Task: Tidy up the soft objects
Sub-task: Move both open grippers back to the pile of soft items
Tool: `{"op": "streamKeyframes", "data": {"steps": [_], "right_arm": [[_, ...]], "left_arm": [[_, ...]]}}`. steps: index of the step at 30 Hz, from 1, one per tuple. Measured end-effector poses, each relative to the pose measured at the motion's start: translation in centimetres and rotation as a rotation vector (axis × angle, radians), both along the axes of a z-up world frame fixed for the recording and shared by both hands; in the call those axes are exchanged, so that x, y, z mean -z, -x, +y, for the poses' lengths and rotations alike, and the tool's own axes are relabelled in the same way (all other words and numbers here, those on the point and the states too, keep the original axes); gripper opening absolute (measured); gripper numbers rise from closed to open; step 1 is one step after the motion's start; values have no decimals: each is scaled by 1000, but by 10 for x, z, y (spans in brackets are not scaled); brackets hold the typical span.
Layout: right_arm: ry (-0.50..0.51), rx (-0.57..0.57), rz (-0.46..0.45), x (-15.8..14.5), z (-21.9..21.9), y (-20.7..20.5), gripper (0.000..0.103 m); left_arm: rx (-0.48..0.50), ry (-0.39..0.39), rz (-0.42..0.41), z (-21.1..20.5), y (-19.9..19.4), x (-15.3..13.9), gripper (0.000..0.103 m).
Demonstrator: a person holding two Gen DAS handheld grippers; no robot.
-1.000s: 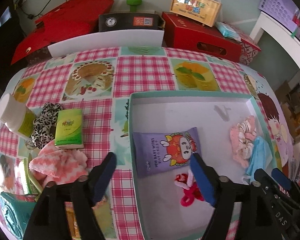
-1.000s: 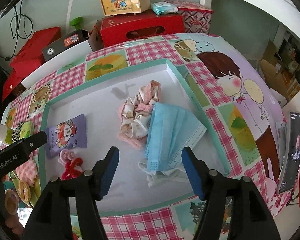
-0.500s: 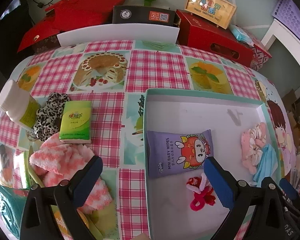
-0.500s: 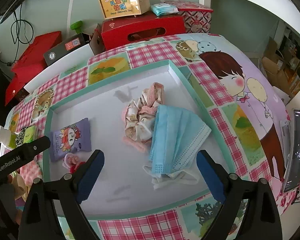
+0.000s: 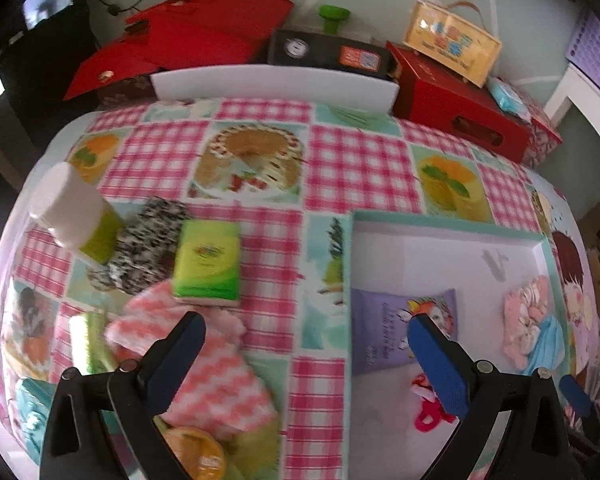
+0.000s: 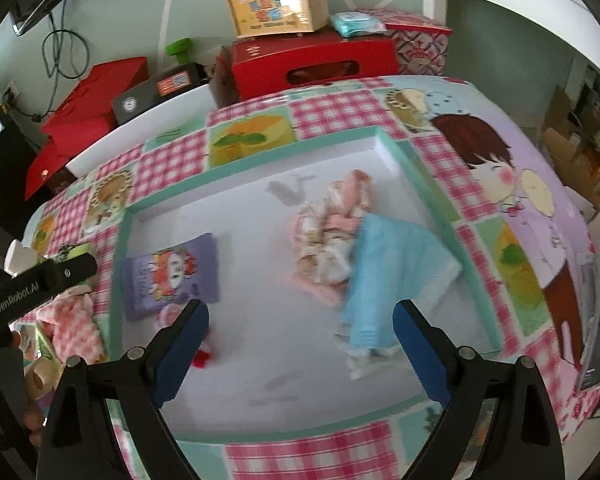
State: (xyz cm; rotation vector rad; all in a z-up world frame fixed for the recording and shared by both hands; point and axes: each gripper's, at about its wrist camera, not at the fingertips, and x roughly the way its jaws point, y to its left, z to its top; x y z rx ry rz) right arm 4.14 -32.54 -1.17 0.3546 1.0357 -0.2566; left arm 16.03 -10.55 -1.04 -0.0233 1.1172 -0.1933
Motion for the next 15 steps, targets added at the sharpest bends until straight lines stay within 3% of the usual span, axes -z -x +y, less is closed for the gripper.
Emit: {"op": "streamKeyframes", "data": {"steps": [15], "right_arm": [[-51, -142, -29, 4, 58, -23, 94]], "left_arm": [[-344, -24, -87, 138, -13, -27, 103]]}}
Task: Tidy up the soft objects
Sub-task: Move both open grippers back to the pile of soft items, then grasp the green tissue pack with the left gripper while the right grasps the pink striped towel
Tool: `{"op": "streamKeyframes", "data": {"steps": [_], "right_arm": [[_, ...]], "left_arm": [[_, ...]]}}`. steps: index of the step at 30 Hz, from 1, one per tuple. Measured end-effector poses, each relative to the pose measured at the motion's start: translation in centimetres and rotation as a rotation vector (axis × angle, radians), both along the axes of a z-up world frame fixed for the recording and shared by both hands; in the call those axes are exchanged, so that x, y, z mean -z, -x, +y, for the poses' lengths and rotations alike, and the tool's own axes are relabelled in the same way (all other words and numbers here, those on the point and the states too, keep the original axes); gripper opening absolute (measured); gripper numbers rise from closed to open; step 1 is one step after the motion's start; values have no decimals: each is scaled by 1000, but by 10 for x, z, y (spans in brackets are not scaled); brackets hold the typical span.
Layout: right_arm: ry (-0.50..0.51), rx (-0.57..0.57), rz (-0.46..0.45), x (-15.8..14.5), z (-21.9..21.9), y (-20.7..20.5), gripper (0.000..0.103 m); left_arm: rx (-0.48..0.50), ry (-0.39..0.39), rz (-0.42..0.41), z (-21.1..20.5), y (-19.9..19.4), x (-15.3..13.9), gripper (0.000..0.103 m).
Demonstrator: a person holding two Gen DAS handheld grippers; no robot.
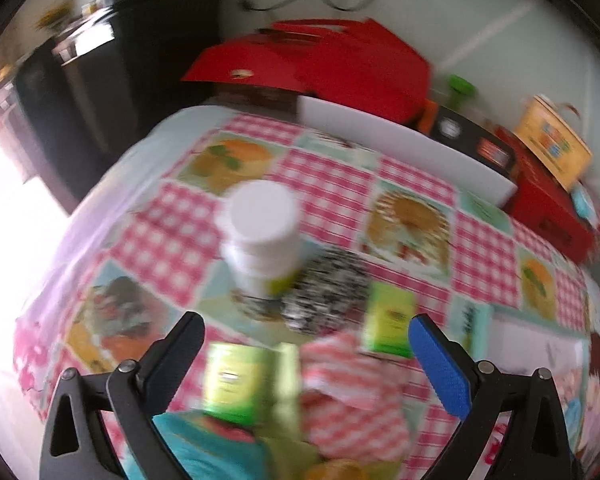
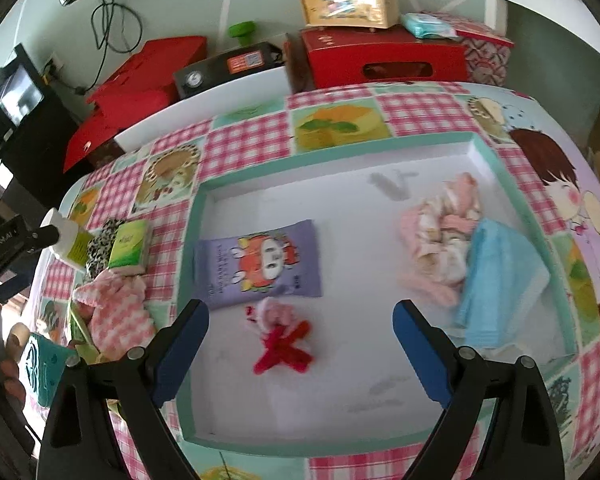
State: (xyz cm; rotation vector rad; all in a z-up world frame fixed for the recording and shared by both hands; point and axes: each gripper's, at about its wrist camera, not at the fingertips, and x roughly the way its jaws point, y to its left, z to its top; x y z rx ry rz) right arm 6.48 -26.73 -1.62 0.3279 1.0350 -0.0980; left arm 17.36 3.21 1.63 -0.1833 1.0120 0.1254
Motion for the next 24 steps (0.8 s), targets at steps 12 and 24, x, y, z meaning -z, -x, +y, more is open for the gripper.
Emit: {"op": "streamKeyframes", "data": {"steps": [12, 24], "right_arm": [[-34, -154, -25, 5, 58, -22, 94], [-60, -358, -32, 14, 137, -45, 94]], "left_arm": [[-124, 57, 6, 67, 9, 9, 103], [-83, 60, 88, 86, 7, 24, 103]]}}
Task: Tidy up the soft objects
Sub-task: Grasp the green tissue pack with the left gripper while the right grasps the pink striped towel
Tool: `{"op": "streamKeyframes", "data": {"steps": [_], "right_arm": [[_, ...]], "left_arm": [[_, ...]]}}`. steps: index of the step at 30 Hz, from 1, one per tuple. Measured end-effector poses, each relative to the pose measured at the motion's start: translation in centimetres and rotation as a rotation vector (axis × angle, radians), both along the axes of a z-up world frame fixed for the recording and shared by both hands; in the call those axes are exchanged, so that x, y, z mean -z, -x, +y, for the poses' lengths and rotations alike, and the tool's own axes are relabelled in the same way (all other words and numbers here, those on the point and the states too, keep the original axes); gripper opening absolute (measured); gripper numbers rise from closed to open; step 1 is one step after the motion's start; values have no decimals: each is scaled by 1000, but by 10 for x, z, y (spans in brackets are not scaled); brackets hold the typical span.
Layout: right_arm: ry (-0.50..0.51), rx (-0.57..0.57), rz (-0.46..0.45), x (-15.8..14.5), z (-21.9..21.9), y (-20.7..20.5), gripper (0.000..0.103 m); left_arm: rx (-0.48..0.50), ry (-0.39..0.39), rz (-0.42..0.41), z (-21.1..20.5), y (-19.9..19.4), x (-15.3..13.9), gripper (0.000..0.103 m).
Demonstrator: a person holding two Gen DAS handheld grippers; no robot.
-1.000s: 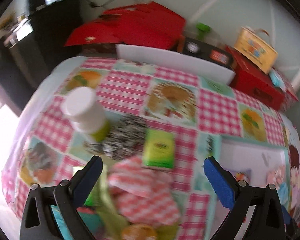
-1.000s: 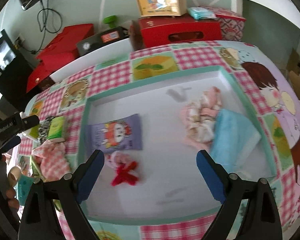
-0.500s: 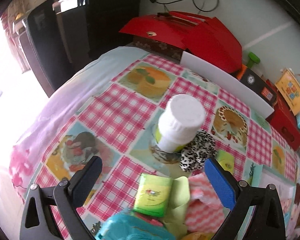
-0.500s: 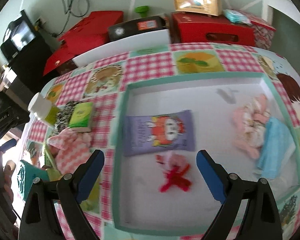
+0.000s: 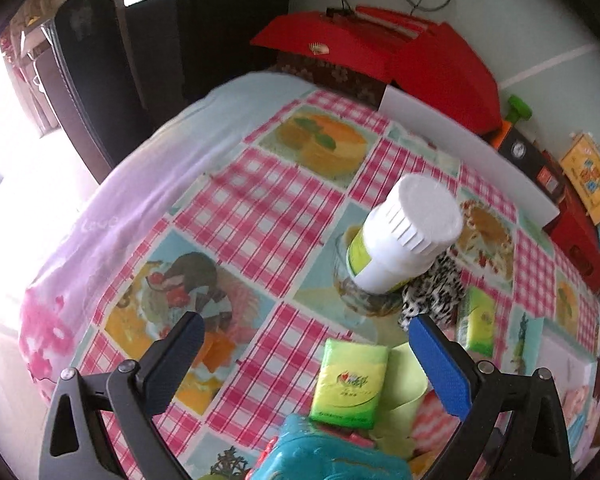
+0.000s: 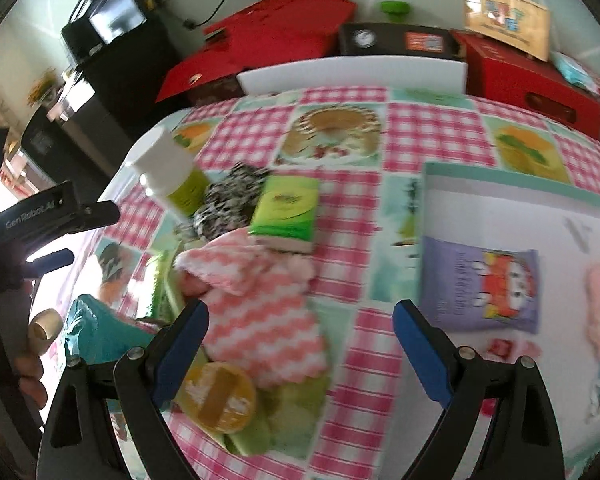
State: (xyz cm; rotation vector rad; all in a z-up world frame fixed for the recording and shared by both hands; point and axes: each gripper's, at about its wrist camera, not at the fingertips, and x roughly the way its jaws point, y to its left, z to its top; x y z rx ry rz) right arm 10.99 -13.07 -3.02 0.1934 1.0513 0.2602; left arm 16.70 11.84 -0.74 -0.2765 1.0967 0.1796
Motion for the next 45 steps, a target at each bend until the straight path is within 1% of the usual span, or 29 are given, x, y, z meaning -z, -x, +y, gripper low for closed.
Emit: {"op": "streamKeyframes", "data": {"steps": [5, 12, 14, 15, 16, 17, 20, 22, 23, 24, 25, 28, 30, 32, 34, 36, 43, 45], "right_arm": [[7, -45, 46, 16, 19, -6, 94], [13, -86, 88, 31, 32, -14, 93], [9, -92, 92, 32, 32, -16, 93], [14, -95, 91, 32, 32, -16, 90], [25, -95, 88, 32, 33, -16, 89], [34, -95, 86, 33, 34, -17, 84], [39, -96, 83, 33, 32, -18, 80], [36, -102, 81, 32, 31, -17, 69], [19, -110, 85, 32, 30, -17, 58], [4, -115, 87, 32, 30, -18, 55], [2, -123, 87, 32, 31, -17, 54], [5, -141, 87, 31, 34, -17, 47], [-13, -150, 90, 31, 34, -17, 40], [-26, -154, 93, 32, 34, -17, 36], [-43, -156, 95, 32, 33, -16, 30], [-51, -158, 95, 31, 32, -16, 25], [-85, -156, 86, 28, 26, -13, 13], [-95, -155, 81, 27, 25, -13, 11]], "left_arm": [[57, 19, 35, -3, -3, 4, 103], [119, 8, 130, -4, -13, 17, 102], [127, 17, 153, -3, -15, 21, 99], [133, 28, 172, -3, -17, 24, 97], [142, 42, 189, -4, -18, 28, 92], [149, 54, 205, -4, -19, 30, 89], [181, 94, 244, -9, -25, 41, 89], [190, 87, 270, -13, -27, 47, 88], [196, 74, 286, -15, -28, 50, 87], [201, 71, 295, -17, -30, 53, 85], [208, 76, 303, -19, -31, 54, 83], [216, 70, 325, -24, -35, 58, 82], [225, 52, 330, -28, -37, 58, 82], [233, 46, 337, -34, -41, 58, 77], [241, 63, 348, -40, -44, 62, 73], [243, 69, 358, -46, -47, 64, 71], [254, 84, 359, -51, -47, 70, 63], [262, 90, 357, -53, -46, 71, 58]]}}
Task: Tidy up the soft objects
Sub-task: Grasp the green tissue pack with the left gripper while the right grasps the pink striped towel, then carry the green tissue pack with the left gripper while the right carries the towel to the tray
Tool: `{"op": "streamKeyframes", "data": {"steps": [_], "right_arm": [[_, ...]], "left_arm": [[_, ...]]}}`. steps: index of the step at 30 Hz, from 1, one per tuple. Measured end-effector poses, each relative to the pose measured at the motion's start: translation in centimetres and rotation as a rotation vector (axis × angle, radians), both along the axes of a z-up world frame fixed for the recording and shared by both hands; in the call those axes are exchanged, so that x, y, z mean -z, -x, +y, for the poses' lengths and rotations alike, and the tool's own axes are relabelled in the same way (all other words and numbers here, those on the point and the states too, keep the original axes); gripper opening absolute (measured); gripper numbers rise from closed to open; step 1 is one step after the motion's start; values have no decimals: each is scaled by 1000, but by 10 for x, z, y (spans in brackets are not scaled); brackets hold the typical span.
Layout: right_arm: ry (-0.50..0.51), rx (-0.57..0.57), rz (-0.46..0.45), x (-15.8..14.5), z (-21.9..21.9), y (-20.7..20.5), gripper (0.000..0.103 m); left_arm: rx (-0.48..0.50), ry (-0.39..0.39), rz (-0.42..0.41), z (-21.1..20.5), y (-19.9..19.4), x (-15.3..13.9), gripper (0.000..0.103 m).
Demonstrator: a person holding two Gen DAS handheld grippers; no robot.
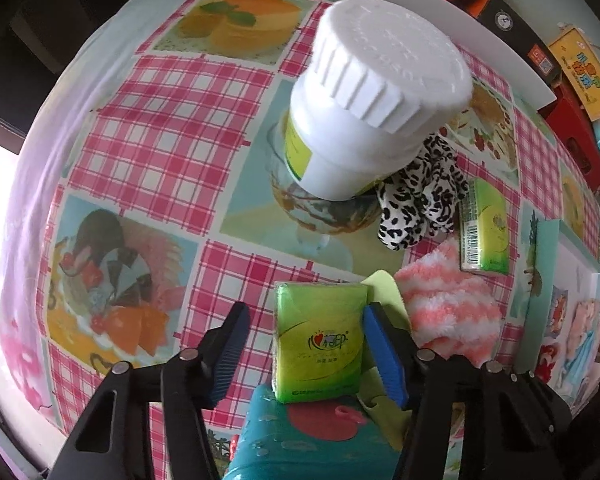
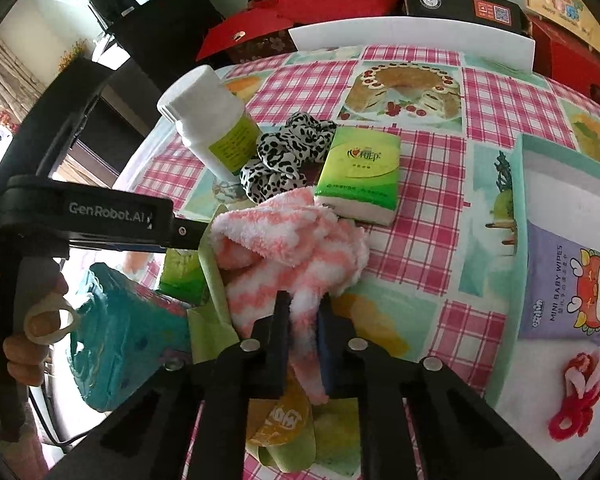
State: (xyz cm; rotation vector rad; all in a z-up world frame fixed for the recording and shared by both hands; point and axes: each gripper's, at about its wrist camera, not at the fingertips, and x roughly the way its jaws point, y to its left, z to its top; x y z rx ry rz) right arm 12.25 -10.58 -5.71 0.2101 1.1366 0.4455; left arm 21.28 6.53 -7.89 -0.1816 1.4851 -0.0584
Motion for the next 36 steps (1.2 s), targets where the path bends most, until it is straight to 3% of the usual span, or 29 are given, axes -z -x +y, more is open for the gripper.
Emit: {"op": "streamKeyframes", "data": {"steps": [7, 22, 27, 36], "right_arm": [[-29, 5, -16, -3, -1, -1, 10], [-73, 27, -44, -15, -11, 6, 7], [-108, 33, -62, -22, -14, 7, 6], [-212, 52, -197, -65, -28, 21, 6]], "left_arm": [[20, 10, -6, -10, 1, 0, 50], [-9, -8, -56, -5, 8, -16, 48], [-35, -2, -103, 8, 12, -30, 48], [-70, 20, -238, 27, 27, -79, 48]]}}
